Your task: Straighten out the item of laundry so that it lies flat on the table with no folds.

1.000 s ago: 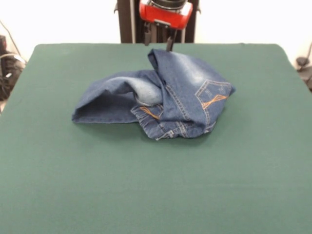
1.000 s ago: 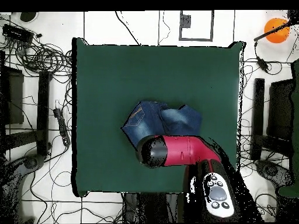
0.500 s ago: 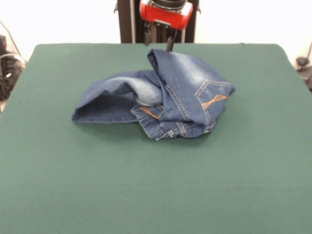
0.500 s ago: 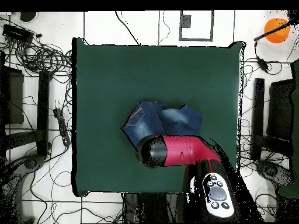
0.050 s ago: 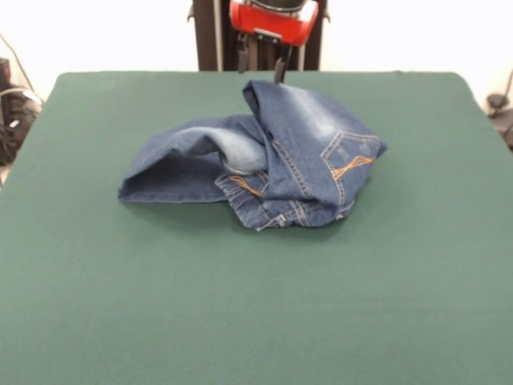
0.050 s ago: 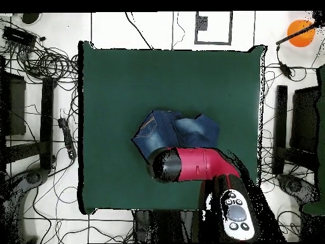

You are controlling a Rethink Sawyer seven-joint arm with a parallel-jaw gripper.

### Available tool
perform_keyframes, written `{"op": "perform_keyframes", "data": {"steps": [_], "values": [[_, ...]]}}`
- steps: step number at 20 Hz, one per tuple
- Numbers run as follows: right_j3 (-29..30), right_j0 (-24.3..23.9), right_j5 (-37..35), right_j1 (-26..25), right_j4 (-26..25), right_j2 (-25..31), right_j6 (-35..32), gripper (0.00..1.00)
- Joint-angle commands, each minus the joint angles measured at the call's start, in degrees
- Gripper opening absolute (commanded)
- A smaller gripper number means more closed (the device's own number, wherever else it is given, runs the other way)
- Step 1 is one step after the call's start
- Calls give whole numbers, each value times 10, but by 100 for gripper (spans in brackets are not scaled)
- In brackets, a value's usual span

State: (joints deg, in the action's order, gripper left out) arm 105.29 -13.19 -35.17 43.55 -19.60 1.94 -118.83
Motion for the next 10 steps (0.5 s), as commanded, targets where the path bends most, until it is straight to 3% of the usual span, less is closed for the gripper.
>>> {"op": "perform_keyframes", "data": {"steps": [1,10], "values": [[44,21,-15,37,6,49,1,100],[67,31,7,51,2,41,-18,100]]}}
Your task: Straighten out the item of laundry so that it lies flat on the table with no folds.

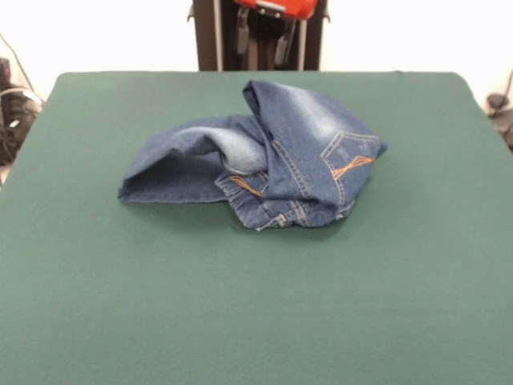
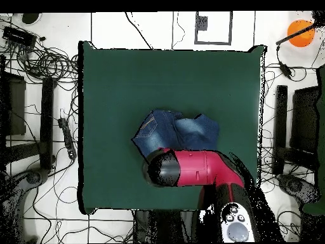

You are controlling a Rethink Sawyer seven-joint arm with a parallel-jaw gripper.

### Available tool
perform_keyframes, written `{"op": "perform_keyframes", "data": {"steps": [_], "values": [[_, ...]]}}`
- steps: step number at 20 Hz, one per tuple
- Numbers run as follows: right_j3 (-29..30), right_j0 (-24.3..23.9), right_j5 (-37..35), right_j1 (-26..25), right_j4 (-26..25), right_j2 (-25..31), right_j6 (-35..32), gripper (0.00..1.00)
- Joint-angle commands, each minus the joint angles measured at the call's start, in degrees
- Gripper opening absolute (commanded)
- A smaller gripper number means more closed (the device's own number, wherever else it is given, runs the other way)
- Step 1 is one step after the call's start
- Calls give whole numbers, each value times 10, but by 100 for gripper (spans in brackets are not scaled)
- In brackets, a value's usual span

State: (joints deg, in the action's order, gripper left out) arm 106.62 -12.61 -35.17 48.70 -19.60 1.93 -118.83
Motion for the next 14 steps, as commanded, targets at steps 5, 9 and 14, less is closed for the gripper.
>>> {"op": "perform_keyframes", "data": {"steps": [5,9,14], "values": [[57,32,23,-4,-2,37,-30,100],[74,42,53,-5,-6,29,-48,100],[104,47,77,1,4,27,-60,100]]}}
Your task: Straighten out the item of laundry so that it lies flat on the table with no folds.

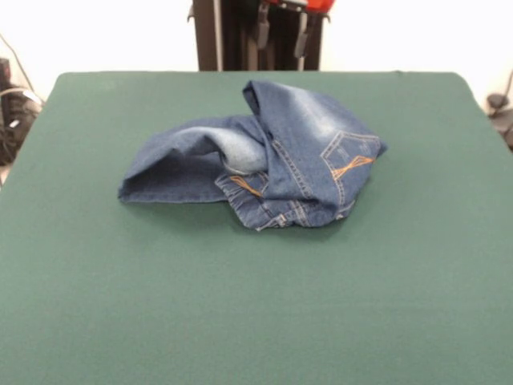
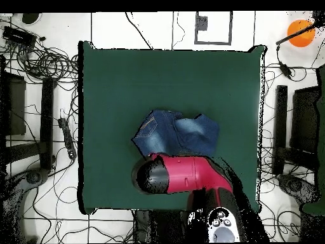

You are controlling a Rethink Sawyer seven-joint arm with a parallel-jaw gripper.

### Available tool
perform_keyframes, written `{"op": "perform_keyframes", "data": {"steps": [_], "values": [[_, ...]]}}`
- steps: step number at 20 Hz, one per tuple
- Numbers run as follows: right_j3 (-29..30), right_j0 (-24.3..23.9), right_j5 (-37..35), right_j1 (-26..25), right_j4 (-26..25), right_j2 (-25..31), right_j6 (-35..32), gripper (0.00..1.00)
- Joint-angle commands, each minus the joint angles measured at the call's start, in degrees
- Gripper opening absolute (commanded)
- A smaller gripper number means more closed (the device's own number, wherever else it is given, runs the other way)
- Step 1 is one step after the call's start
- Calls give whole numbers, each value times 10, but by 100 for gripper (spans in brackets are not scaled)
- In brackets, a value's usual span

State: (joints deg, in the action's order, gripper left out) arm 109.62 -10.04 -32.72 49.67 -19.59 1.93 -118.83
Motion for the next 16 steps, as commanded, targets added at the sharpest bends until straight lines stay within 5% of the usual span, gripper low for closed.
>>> {"op": "perform_keyframes", "data": {"steps": [1,9,16], "values": [[77,20,55,-7,5,27,-57,100],[92,3,40,29,16,38,-28,100],[135,-27,4,109,39,56,15,100]]}}
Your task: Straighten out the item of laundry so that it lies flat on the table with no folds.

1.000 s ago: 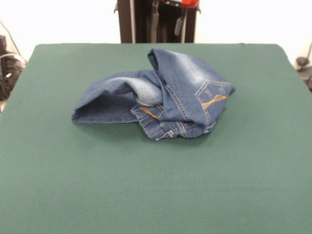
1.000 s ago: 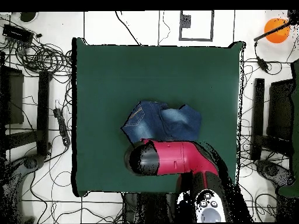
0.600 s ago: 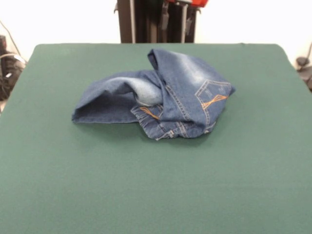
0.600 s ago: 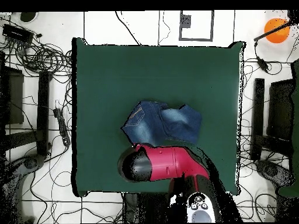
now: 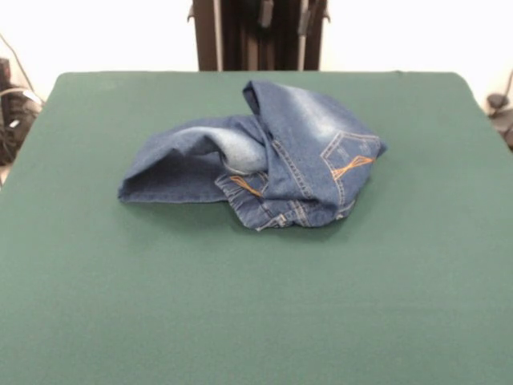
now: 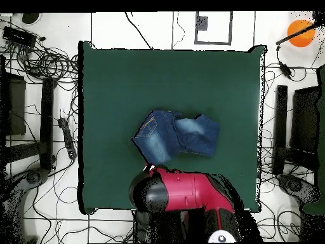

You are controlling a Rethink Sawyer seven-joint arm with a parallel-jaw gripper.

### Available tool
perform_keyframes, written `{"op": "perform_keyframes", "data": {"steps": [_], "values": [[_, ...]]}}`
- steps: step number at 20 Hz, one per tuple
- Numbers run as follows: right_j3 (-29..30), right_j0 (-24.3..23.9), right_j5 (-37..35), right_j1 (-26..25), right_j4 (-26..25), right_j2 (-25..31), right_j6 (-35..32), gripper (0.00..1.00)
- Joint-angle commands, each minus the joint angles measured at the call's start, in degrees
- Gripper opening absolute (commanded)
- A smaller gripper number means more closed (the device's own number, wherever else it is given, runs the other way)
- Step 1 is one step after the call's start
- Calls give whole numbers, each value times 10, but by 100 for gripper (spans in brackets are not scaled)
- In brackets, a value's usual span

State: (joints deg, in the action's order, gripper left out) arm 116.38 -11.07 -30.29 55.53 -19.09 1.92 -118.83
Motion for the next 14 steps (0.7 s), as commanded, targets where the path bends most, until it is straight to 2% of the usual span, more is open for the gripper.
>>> {"op": "perform_keyframes", "data": {"steps": [1,5,14], "values": [[71,-17,-12,51,33,57,12,100],[83,-8,10,60,35,59,-7,100],[88,46,-5,97,31,27,-55,100]]}}
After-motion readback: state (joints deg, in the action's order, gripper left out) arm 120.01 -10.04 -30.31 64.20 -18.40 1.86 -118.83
